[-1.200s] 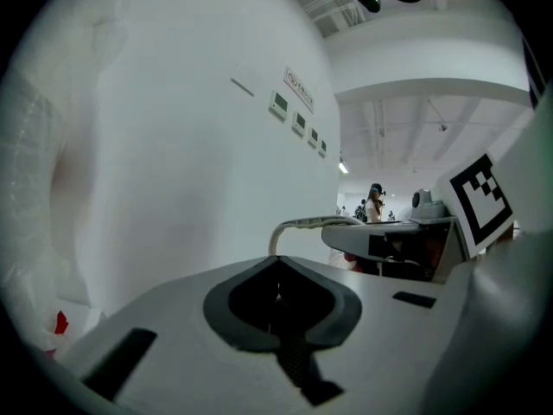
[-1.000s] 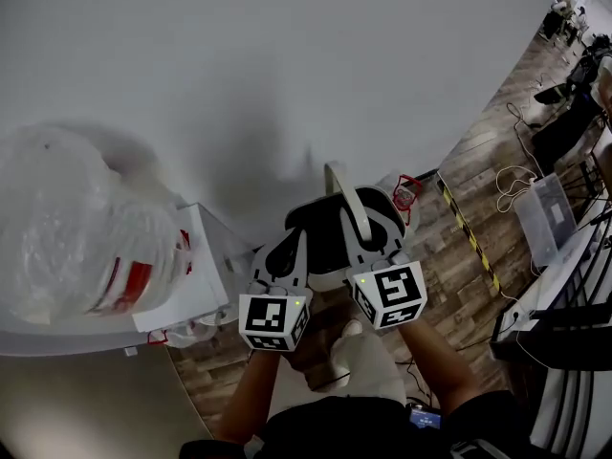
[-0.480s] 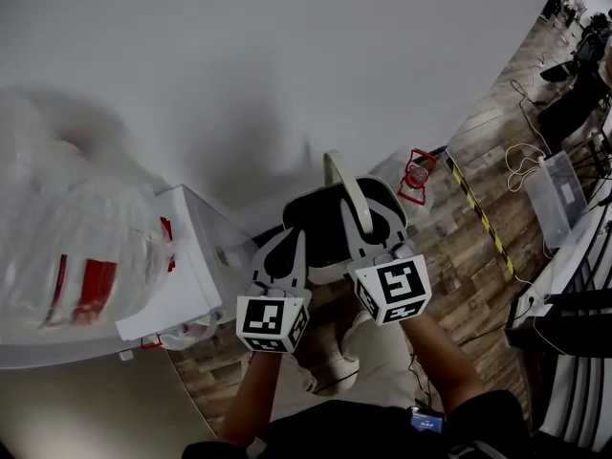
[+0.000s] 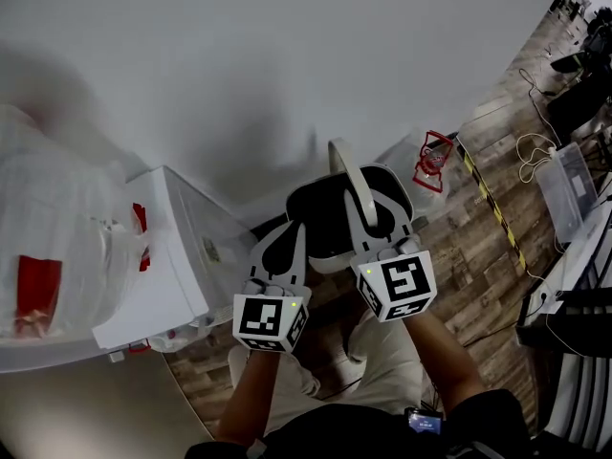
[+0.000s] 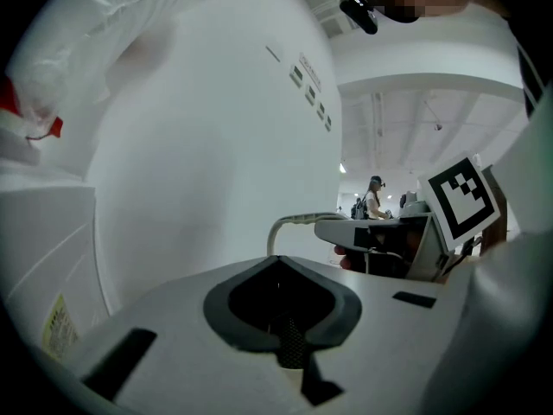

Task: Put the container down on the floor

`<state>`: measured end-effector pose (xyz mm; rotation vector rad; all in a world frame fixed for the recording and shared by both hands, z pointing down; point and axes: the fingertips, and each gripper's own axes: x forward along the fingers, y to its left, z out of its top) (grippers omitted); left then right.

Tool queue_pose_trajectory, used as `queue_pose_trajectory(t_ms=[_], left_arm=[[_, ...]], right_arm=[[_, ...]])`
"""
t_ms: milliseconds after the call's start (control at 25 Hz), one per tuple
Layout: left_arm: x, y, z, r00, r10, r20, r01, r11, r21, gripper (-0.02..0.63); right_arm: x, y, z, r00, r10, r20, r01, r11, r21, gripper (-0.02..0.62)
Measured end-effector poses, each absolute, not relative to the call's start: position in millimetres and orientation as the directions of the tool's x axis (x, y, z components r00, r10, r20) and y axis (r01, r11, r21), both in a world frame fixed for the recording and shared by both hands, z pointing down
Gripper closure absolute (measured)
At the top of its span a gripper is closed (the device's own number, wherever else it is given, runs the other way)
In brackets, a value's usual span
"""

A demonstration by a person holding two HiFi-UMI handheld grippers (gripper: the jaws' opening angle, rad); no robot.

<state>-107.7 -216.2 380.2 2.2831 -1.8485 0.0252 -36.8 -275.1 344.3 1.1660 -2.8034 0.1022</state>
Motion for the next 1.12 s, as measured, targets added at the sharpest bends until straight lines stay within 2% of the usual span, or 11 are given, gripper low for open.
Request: queue_pose_trajectory(t_ms=[1120], left_arm=[[-127.7, -226.5, 565.1, 0.214, -0.973, 0.084, -0.972, -0.204, 0.12, 0.589]], right_arm=[[-50.6, -276.2, 523.5, -0.712, -0.699, 0.062, -0.7, 0.714, 0.014, 0.566]])
